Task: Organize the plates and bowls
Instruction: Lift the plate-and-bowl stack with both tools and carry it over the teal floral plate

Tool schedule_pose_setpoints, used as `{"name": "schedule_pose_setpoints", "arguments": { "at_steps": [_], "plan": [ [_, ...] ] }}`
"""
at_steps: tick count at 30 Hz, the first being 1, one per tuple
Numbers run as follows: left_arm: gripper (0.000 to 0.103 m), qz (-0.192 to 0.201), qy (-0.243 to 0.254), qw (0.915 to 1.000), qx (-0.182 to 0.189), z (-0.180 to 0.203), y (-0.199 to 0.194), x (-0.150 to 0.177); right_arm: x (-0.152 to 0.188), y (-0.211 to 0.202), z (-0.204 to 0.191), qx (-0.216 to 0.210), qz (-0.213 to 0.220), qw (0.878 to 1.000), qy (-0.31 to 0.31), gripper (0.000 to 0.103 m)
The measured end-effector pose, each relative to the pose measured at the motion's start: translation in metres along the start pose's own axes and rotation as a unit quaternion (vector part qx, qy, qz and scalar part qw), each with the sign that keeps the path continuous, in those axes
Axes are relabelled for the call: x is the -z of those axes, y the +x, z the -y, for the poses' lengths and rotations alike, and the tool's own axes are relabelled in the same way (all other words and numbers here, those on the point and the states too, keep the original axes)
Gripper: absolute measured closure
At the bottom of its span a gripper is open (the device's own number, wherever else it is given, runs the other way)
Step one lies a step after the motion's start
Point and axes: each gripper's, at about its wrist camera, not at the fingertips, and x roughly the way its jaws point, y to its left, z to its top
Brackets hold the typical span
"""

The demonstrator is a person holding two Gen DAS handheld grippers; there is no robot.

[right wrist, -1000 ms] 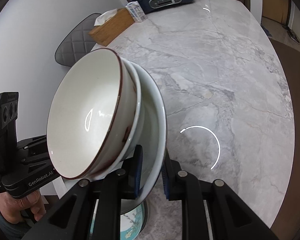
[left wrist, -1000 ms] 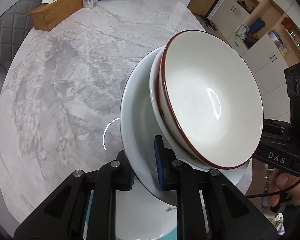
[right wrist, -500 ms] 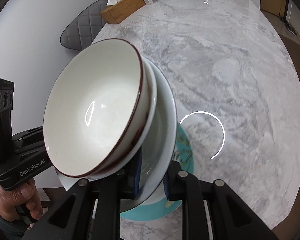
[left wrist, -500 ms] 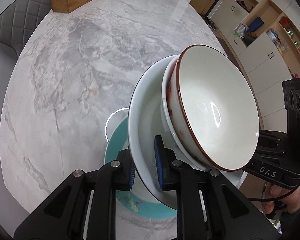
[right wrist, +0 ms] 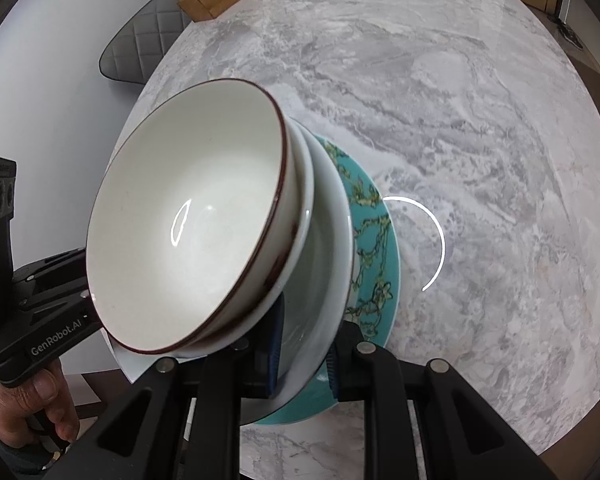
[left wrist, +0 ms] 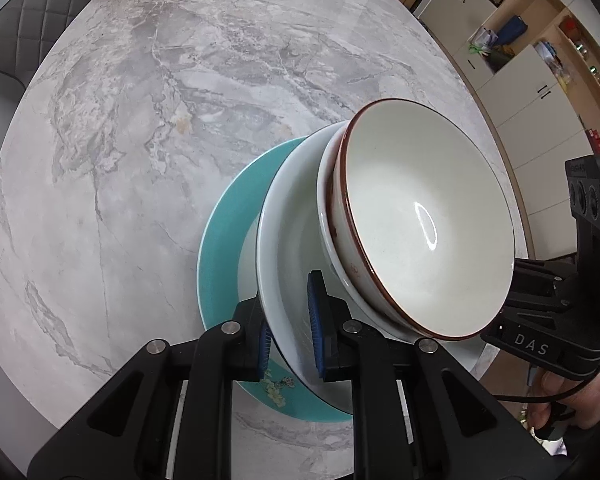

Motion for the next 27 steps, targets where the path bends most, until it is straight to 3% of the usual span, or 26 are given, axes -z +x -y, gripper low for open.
{"name": "schedule_pose_setpoints", "arguments": {
  "at_steps": [19,23,24,27],
  "plan": [
    [0.088,0.011,-0.012,0.9998,-0.013,-0.010,0.011,0.002,-0.010,0.024,-0.010,0.032,-0.001,0.999,-0.022,0.081],
    [0.086,0.025,-0.018,0.9994,-0.015,-0.012,0.007,0.004,-0.010,0.024,-0.013,0.037,0.003,0.999,-0.025,0.077],
    [0.085,0.029,-0.021,0.9993,-0.014,-0.013,0.005,0.004,-0.010,0.024,-0.014,0.037,0.005,0.999,-0.027,0.071],
    [0.072,0.039,-0.027,0.9987,-0.020,-0.017,-0.004,0.006,-0.006,0.021,-0.016,0.051,0.012,0.998,-0.028,0.061]
  ]
}}
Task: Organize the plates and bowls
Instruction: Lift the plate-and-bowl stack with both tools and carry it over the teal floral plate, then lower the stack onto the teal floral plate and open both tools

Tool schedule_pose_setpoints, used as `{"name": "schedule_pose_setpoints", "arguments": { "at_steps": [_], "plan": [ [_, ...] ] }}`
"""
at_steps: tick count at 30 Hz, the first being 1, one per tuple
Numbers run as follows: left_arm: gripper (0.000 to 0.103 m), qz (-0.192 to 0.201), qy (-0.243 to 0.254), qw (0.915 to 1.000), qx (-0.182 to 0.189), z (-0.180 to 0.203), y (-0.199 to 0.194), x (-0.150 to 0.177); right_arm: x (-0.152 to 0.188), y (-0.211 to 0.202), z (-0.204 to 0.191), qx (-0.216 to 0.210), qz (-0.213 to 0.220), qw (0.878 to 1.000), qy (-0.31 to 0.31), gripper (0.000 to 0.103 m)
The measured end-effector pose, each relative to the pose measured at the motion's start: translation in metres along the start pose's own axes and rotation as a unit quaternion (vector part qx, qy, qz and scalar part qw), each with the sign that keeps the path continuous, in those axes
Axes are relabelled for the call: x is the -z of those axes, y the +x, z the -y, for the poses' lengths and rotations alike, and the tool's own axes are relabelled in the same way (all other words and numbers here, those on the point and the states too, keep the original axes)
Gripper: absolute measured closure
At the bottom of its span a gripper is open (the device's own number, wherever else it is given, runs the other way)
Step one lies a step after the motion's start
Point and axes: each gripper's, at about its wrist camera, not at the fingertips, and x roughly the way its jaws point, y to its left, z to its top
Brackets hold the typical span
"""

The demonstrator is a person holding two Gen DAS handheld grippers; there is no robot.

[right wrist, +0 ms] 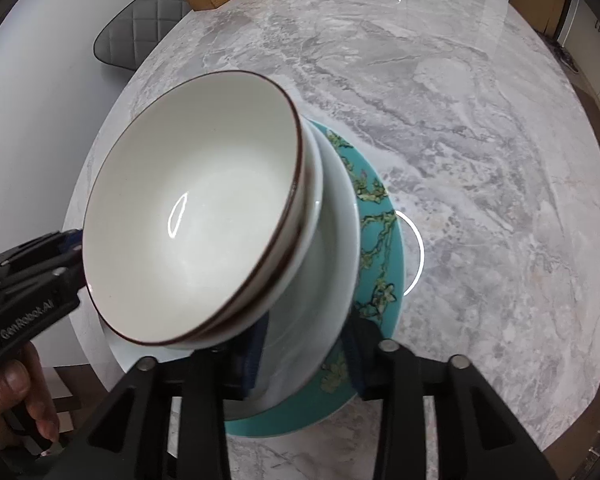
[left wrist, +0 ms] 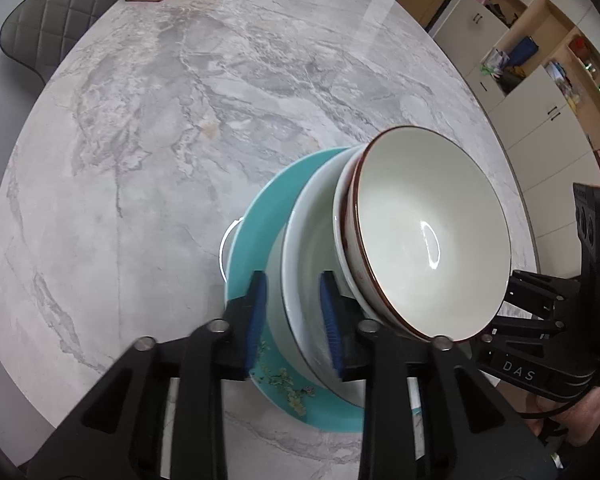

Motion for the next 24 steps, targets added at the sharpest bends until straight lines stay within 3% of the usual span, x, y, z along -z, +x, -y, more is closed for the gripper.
{"name": "schedule_pose_setpoints", "arguments": {
  "at_steps": [2,5,7,9,11,12,15,21,24],
  "plan": [
    [0.057,0.004,-0.006,1.0000,-0.003,-0.005,-0.008,0.002,0.004,-0.006,-0.001,0.003,0.005,1.000,0.000,0.057],
    [0.050,0.015,-0.008,0.9998,-0.004,-0.012,-0.024,0.009,0.012,-0.019,-0.002,0.008,0.020,1.000,-0.002,0.044],
    [0.046,0.023,-0.014,0.9996,-0.010,-0.019,-0.040,0.017,0.020,-0.035,-0.002,0.019,0.034,0.999,0.000,0.029],
    [0.036,0.038,-0.020,0.9990,-0.011,-0.025,-0.059,0.023,0.030,-0.051,0.000,0.034,0.048,0.998,0.004,0.025],
    [0.009,0.062,-0.028,0.9976,-0.018,-0.029,-0.082,0.029,0.040,-0.067,0.002,0.045,0.055,0.997,0.016,0.018],
    [0.003,0.069,-0.032,0.9969,-0.022,-0.031,-0.091,0.030,0.047,-0.077,0.003,0.049,0.060,0.997,0.024,0.013],
    [0.000,0.073,-0.045,0.9957,-0.035,-0.030,-0.115,0.031,0.061,-0.106,0.003,0.065,0.087,0.993,0.038,0.000],
    [0.000,0.127,-0.030,0.9855,-0.108,0.019,-0.184,0.042,0.053,-0.175,-0.017,0.092,0.172,0.980,0.022,0.000],
    [0.000,0.159,-0.030,0.9788,-0.126,0.048,-0.218,0.053,0.049,-0.207,-0.027,0.088,0.203,0.975,0.018,0.000]
  ]
}}
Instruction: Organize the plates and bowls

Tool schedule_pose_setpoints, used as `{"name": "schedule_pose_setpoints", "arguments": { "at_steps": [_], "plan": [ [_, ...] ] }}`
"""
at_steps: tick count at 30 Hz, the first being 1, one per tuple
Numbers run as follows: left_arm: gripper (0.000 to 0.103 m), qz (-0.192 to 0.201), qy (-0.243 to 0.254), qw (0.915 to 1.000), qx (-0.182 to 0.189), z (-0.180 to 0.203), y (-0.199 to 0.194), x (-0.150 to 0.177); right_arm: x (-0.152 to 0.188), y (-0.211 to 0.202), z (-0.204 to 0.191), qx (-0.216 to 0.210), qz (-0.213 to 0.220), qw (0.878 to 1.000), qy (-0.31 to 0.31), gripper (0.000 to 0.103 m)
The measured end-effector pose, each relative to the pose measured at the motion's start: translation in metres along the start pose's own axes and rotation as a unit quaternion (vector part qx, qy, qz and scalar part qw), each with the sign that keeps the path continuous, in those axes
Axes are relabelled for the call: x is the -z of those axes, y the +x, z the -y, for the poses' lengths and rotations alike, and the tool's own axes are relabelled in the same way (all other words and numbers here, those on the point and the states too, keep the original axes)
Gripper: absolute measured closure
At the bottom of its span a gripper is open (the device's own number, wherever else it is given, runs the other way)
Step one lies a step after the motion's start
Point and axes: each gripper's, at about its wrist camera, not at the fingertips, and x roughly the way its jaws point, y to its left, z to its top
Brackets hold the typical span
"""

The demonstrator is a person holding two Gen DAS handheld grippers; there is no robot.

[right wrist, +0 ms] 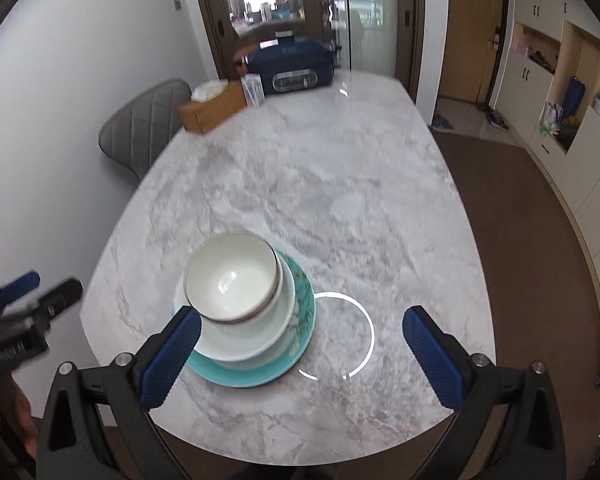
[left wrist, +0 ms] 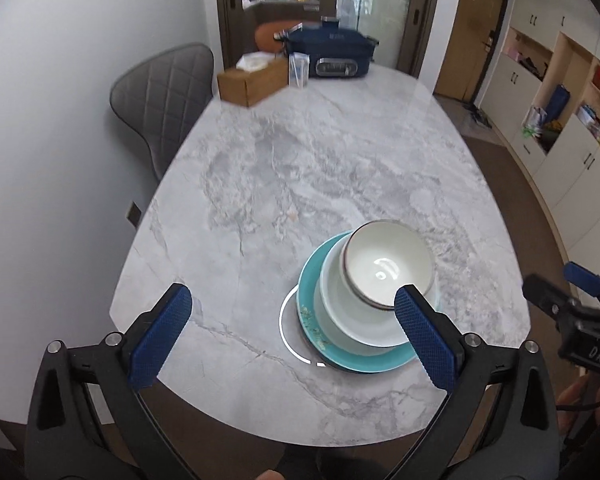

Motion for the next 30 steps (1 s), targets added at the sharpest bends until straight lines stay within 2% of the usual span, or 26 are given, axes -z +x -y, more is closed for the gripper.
{"name": "schedule_pose_setpoints", "arguments": {
  "at_steps": [2,6,10,12,14,16,19,27,30],
  "plan": [
    [0.000,0.016,-0.008,0.9996,-0.021,0.008,-0.027,0.003,-0.005,-0.021,0.000,-0.012,0.016,1.000,-0.006,0.000],
    [0.000,0.043,-0.033,0.9985,-0.009,0.018,-0.077,0.010,-0.001,-0.055,0.006,-0.038,0.019,0.999,-0.013,0.000],
    [0.000,0.075,-0.050,0.9959,-0.009,0.030,-0.128,0.031,0.011,-0.093,0.008,-0.022,0.040,0.999,-0.023,0.000],
    [0.000,0.076,-0.047,0.9960,-0.005,0.036,-0.143,0.041,0.017,-0.109,0.008,-0.022,0.051,0.998,-0.021,0.000],
    [0.000,0.062,-0.040,0.9972,0.007,0.040,-0.149,0.047,0.024,-0.124,0.005,-0.029,0.065,0.997,-0.027,0.000],
    [0.000,0.048,-0.037,0.9982,-0.004,0.041,-0.152,0.053,0.033,-0.135,-0.001,-0.018,0.078,0.996,-0.039,0.000],
    [0.000,0.037,-0.031,0.9988,0.002,0.036,-0.154,0.061,0.045,-0.147,-0.006,-0.009,0.090,0.995,-0.035,0.000],
    [0.000,0.033,-0.018,0.9985,0.039,0.022,-0.159,0.078,0.056,-0.162,-0.023,0.027,0.097,0.995,-0.020,0.000],
    [0.000,0.036,-0.008,0.9988,0.033,0.020,-0.161,0.079,0.056,-0.164,-0.027,0.036,0.099,0.994,-0.016,0.000]
  ]
}}
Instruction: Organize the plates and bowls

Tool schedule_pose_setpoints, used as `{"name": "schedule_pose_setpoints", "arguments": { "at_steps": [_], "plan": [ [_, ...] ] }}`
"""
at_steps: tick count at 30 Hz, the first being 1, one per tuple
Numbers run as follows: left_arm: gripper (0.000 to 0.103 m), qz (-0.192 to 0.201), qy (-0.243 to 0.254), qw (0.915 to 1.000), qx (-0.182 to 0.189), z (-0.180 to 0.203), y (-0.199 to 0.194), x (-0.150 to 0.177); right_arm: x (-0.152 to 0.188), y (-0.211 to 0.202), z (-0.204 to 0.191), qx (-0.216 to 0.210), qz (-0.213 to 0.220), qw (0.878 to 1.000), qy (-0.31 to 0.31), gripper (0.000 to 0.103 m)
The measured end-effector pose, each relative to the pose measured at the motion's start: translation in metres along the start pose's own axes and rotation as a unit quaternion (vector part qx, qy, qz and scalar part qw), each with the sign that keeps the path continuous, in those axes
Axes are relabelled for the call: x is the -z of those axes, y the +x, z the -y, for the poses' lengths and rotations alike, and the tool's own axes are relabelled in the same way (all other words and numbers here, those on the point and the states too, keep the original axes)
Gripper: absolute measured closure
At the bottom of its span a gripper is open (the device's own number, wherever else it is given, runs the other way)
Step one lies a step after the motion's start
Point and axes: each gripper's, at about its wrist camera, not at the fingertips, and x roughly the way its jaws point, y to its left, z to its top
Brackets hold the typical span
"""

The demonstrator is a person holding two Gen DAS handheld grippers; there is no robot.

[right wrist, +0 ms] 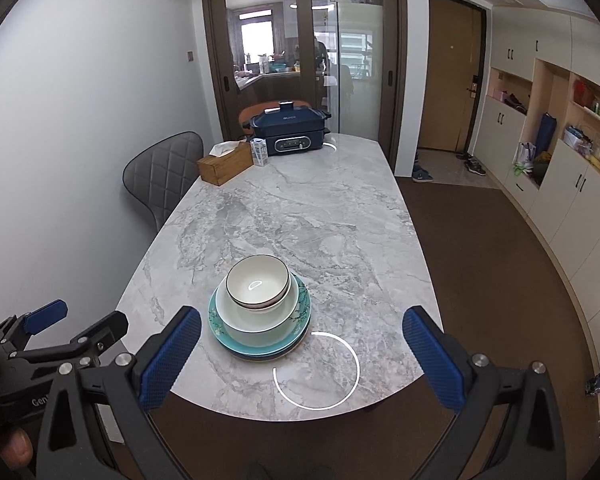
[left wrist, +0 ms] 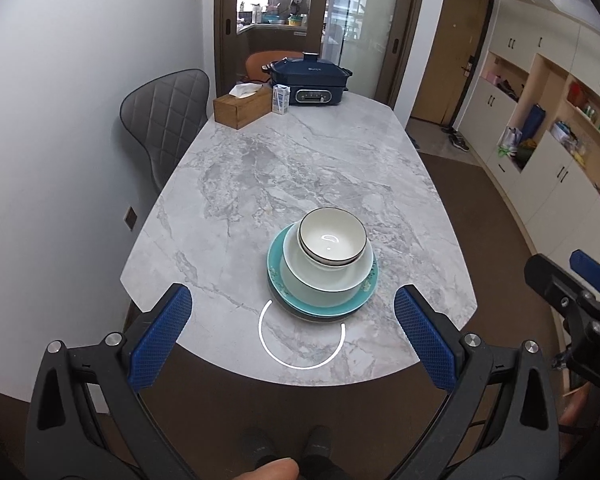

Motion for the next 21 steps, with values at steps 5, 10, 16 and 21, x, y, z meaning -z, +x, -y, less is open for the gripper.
{"name": "schedule_pose_setpoints", "arguments": {
  "at_steps": [5,10,16,21],
  "plan": [
    [0.000,-0.006,-0.002,1.0000,0.008,-0.0072,0.0037,-0.0002,0.0020,0.0012,0.0001,0.006,-0.006,1.000,0.003,0.000],
    [0.000,-0.009,0.003,0.9999,0.010,-0.0085,0.0080,-0.0034,0.0026,0.0009,0.0015,0.008,-0.008,1.000,0.008,0.000],
    [0.000,-0.008,0.009,0.9999,0.005,-0.0045,0.0103,-0.0034,0.0021,0.0026,0.0021,0.008,-0.010,1.000,0.008,0.000],
    [0.000,-0.006,0.017,0.9998,0.001,0.0010,0.0103,-0.0030,0.0017,0.0040,0.0032,0.008,-0.009,1.000,0.008,0.000]
  ]
}}
